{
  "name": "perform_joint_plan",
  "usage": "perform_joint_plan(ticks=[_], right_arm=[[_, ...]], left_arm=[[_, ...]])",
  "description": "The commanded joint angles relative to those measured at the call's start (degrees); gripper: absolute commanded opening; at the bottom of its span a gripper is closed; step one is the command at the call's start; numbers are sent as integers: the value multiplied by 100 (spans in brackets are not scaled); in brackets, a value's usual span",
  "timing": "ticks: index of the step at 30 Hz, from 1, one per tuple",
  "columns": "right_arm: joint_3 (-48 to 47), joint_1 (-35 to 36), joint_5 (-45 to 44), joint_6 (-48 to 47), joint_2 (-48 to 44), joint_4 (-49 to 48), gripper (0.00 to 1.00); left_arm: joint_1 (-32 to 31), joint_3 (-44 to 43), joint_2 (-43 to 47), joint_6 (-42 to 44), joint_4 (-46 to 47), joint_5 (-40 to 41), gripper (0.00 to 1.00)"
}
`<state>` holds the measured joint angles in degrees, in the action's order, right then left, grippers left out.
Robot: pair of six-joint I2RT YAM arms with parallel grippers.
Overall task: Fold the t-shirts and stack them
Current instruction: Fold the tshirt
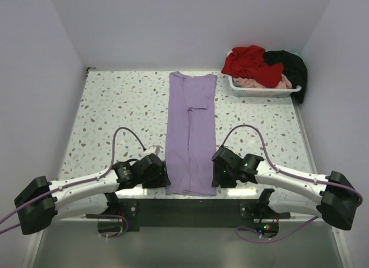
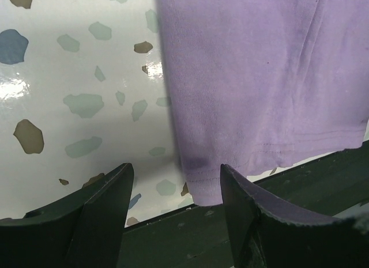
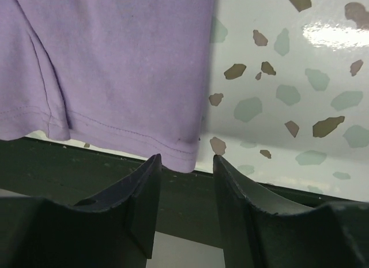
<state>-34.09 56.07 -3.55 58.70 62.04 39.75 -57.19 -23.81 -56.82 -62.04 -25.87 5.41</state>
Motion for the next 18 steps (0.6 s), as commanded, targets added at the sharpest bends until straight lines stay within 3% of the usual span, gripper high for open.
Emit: perform_joint_plan(ticks=[1, 18], right_arm=[[51, 114, -181, 379, 193, -213, 44], [271, 466, 214, 661, 660, -485, 33]], left_arm=[[-38, 35, 74, -89, 117, 136, 66], [-64, 61, 48, -150, 170, 92, 66]])
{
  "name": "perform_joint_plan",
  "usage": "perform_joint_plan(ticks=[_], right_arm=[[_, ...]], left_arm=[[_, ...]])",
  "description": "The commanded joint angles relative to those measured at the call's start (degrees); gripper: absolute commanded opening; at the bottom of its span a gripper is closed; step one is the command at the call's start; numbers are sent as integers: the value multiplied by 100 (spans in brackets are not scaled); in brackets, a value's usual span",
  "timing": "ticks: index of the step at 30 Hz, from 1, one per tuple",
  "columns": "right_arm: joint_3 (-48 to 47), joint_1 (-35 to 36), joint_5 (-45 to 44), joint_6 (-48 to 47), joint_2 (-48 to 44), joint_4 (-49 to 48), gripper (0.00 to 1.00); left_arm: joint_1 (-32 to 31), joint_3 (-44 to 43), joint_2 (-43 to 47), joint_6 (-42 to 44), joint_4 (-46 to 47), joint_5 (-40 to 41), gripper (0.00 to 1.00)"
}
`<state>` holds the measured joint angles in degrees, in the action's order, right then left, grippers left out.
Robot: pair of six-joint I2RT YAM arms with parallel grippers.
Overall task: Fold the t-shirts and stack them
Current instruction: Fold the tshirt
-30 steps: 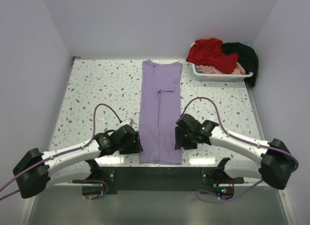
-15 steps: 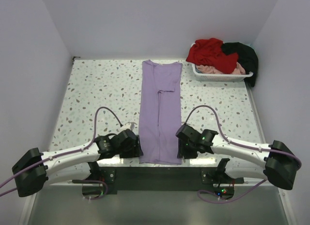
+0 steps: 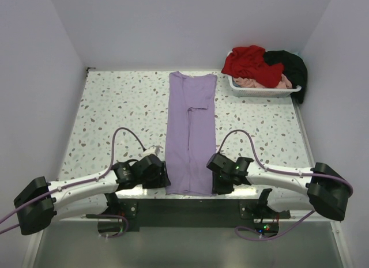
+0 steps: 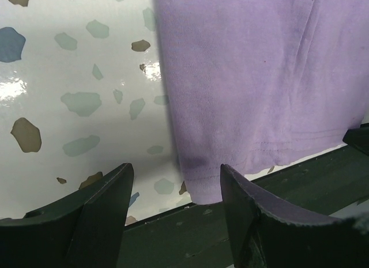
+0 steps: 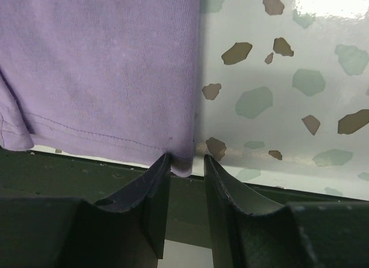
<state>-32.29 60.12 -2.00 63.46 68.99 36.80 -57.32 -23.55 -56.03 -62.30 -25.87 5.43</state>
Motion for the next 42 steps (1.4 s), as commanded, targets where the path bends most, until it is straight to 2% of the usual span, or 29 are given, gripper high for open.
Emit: perform_joint_plan(ticks=[1, 7, 10, 12, 14, 19, 21, 25, 30, 35, 42], right_arm=[[153, 61, 103, 210, -35, -243, 33], [390, 79, 182, 298, -79, -462, 29], [487, 70, 191, 307, -79, -542, 17], [505, 79, 191, 325, -96, -533, 4], [505, 70, 183, 351, -184, -411, 0], [391, 79, -37, 351, -404, 54, 0], [373, 79, -90, 360, -500, 161, 0], [355, 70, -151, 377, -597, 293, 0], [347, 70, -160, 369, -589, 319, 0], [268, 70, -196, 307, -527, 337, 0], [250, 79, -195, 290, -509, 319, 0]], left_arm=[[-69, 35, -48, -133, 178, 98, 66], [-157, 26, -162, -221, 240, 107, 66], [-201, 26, -259, -256, 249, 116, 66], [-253, 26, -329, -308, 257, 116, 66], [-315, 17, -356, -335, 302, 134, 66], [-385, -44, -523, -397, 293, 213, 63], [-438, -97, -619, -440, 197, 239, 57], [-613, -238, -655, -581, -172, 493, 53], [-798, -246, -663, -704, -138, 459, 47], [-1105, -194, -760, -871, 169, 301, 47], [-1185, 105, -743, -1108, 539, 116, 45]])
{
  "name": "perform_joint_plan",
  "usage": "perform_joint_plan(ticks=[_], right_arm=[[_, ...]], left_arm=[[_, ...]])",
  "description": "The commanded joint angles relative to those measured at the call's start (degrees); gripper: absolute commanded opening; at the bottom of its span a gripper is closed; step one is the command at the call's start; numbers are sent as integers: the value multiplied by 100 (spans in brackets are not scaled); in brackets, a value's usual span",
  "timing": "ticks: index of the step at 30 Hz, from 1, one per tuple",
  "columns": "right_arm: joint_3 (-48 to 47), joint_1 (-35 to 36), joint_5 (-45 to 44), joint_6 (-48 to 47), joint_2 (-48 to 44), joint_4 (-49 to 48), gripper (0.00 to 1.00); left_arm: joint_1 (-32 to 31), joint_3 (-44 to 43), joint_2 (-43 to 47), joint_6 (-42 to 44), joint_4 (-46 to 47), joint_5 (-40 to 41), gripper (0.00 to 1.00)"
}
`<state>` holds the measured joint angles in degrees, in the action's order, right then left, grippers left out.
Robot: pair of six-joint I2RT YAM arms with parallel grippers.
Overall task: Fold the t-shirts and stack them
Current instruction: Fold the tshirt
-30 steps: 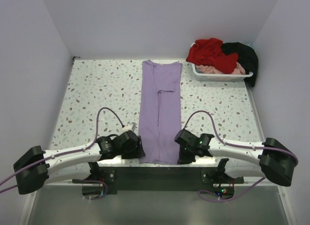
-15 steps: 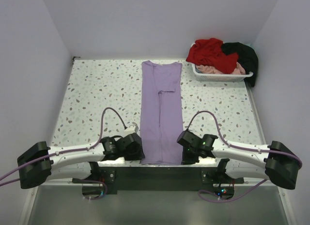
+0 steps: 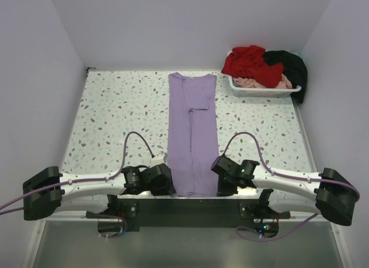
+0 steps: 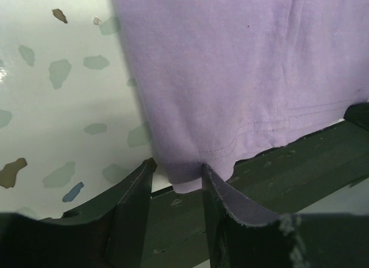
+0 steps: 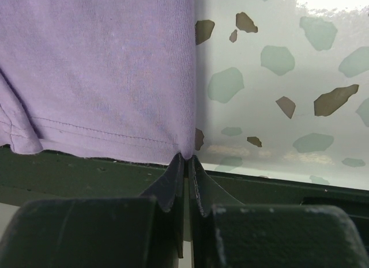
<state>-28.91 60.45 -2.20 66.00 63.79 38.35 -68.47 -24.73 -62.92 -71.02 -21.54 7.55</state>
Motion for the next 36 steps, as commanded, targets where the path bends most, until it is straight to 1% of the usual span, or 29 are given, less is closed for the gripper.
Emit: perform_joint_plan(ticks=[1, 3, 6, 7, 11, 13, 22, 29, 36], right_arm=[[-89, 38, -176, 45, -7, 164, 0], [-89, 37, -185, 36, -24, 173, 0], [-98, 37, -193, 36, -51, 199, 0], [-106, 37, -211, 36, -60, 208, 0], [-150, 37, -237, 27, -86, 261, 0], [-185, 37, -255, 18, -86, 313, 0], [-440, 37, -422, 1, -174, 639, 0], [-607, 37, -440, -25, -121, 709, 0], [-783, 46, -492, -34, -148, 823, 0]], left_arm=[[-79, 267, -63, -245, 176, -122, 44], [-79, 320, -80, -254, 281, -149, 39], [-79, 443, -124, -280, 545, -254, 28], [-79, 460, -168, -298, 537, -254, 20], [-88, 434, -99, -377, 309, -184, 3], [-123, 355, -19, -403, 29, -44, 0], [-342, 13, 280, -606, -860, 387, 0], [-466, -365, -71, -360, -904, 475, 0], [-589, -805, -204, -351, -1624, 818, 0]])
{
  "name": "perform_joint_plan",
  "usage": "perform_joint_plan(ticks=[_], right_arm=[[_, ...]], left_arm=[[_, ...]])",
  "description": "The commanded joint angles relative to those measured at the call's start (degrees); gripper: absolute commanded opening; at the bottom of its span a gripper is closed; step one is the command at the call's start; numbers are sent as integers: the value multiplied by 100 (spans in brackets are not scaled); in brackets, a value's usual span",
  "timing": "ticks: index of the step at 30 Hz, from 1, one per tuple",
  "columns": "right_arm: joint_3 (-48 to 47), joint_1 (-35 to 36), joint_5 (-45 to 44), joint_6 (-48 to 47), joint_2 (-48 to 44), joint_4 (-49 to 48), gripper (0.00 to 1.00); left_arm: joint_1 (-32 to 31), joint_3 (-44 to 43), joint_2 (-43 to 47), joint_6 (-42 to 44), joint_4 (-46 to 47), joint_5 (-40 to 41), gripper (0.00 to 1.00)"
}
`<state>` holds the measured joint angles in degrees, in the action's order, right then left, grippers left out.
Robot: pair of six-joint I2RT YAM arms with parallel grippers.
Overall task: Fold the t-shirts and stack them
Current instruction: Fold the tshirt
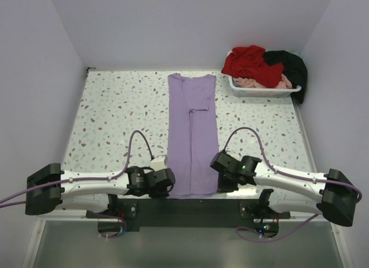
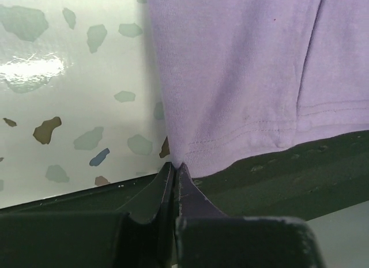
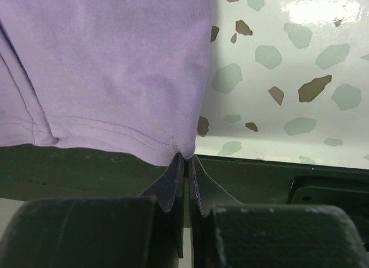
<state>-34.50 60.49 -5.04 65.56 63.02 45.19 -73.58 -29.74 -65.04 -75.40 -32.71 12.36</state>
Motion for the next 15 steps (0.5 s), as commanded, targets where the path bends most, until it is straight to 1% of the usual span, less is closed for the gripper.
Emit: perform_joint_plan(ticks=[1, 8, 15], right_arm=[[-241, 33, -199, 18, -71, 131, 0], [-346, 33, -173, -8, 78, 87, 0], [-610, 33, -357, 44, 17, 279, 0]], left_arm=[[-95, -348, 17, 86, -543, 372, 0], [-104, -357, -18, 183, -447, 381, 0], [-104, -489, 359, 7, -570, 855, 0]])
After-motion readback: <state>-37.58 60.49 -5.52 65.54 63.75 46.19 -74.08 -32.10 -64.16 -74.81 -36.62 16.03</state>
